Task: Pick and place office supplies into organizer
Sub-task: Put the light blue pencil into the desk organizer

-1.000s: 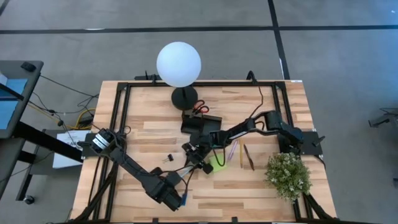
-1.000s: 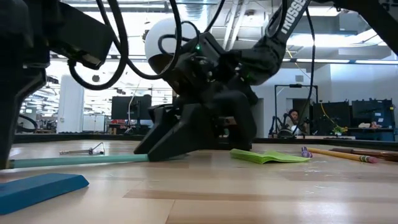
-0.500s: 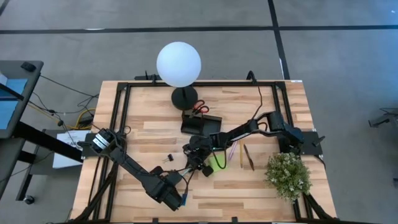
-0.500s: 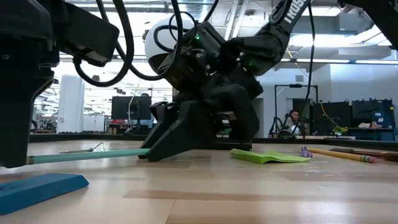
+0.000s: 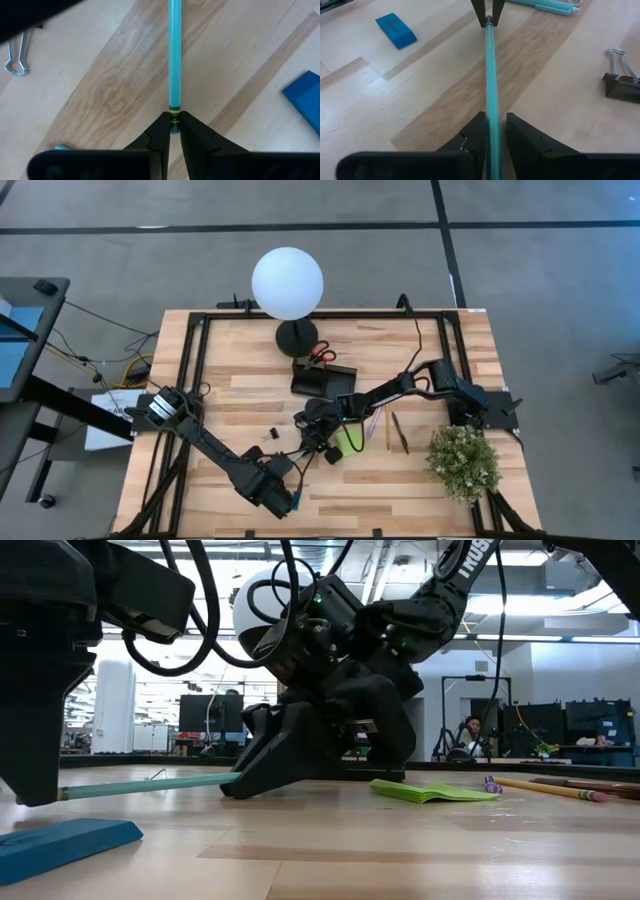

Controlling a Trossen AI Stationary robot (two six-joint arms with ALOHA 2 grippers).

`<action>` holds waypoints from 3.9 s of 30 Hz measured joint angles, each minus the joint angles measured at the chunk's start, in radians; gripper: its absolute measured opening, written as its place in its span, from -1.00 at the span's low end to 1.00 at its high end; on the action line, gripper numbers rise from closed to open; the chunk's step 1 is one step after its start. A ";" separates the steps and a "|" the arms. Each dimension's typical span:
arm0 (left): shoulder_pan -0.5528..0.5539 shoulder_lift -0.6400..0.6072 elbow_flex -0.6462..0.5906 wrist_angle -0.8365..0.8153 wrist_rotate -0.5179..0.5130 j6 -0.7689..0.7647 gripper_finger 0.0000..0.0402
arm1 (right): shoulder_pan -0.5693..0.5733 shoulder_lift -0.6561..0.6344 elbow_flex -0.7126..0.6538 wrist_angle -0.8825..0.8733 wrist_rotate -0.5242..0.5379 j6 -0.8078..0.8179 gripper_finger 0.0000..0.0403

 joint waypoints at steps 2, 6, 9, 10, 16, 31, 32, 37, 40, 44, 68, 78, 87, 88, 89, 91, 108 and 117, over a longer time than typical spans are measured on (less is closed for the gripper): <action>0.000 0.000 0.000 0.000 0.000 0.000 -0.84 | 0.000 0.001 -0.001 0.007 -0.009 0.006 -0.73; 0.002 0.000 0.000 -0.002 0.000 0.000 -0.84 | -0.001 0.002 -0.002 0.022 -0.011 0.016 -0.85; 0.010 0.000 0.000 -0.003 0.004 0.000 -0.84 | -0.001 0.002 -0.003 0.026 -0.014 0.017 -0.93; 0.013 0.000 0.000 -0.003 0.011 0.001 -0.84 | -0.001 0.002 -0.003 0.026 -0.014 0.018 -0.93; 0.040 0.000 0.000 -0.005 0.055 0.001 -0.84 | -0.001 0.003 -0.003 0.028 -0.014 0.057 -0.91; 0.086 0.000 0.084 -0.103 0.085 0.061 -0.84 | -0.001 0.003 -0.002 0.029 -0.011 0.061 -0.90; 0.089 0.000 0.084 -0.110 0.085 0.062 -0.84 | -0.001 0.003 -0.002 0.029 -0.011 0.061 -0.90; 0.120 0.000 0.083 -0.097 0.102 0.081 -0.84 | -0.001 0.003 -0.002 0.029 -0.012 0.055 -0.93; 0.138 0.000 0.083 -0.099 0.102 0.084 -0.80 | -0.001 0.003 -0.002 0.029 -0.012 0.054 -0.91; 0.149 0.000 0.083 -0.132 0.146 0.103 -0.65 | -0.001 0.003 -0.002 0.029 -0.012 0.054 -0.91; 0.066 -0.110 0.267 -0.673 -0.460 -0.137 -0.50 | 0.127 -0.213 -0.005 -0.208 0.517 0.059 -0.92; 0.083 -0.121 0.266 -0.672 -0.619 -0.036 -0.50 | 0.170 -0.398 -0.004 -0.480 0.909 0.051 -0.90; 0.092 -0.160 0.266 -0.671 -0.728 0.009 -0.50 | 0.088 -0.610 -0.002 -0.657 0.960 0.025 -0.92; 0.092 -0.168 0.266 -0.672 -0.732 0.009 -0.50 | 0.071 -0.635 -0.002 -0.688 0.986 0.001 -0.91; 0.091 -0.175 0.266 -0.672 -0.741 0.009 -0.50 | 0.053 -0.655 -0.002 -0.705 1.023 -0.024 -0.91; 0.092 -0.186 0.266 -0.672 -0.752 0.015 -0.50 | 0.015 -0.687 -0.002 -0.739 1.122 -0.082 -0.92; 0.095 -0.221 0.266 -0.669 -0.790 0.063 -0.50 | -0.232 -0.646 0.001 -0.768 0.937 -0.499 -0.94; 0.095 -0.310 0.266 -0.672 -0.806 0.104 -0.50 | -0.252 -0.600 -0.001 -0.715 0.822 -0.619 -0.94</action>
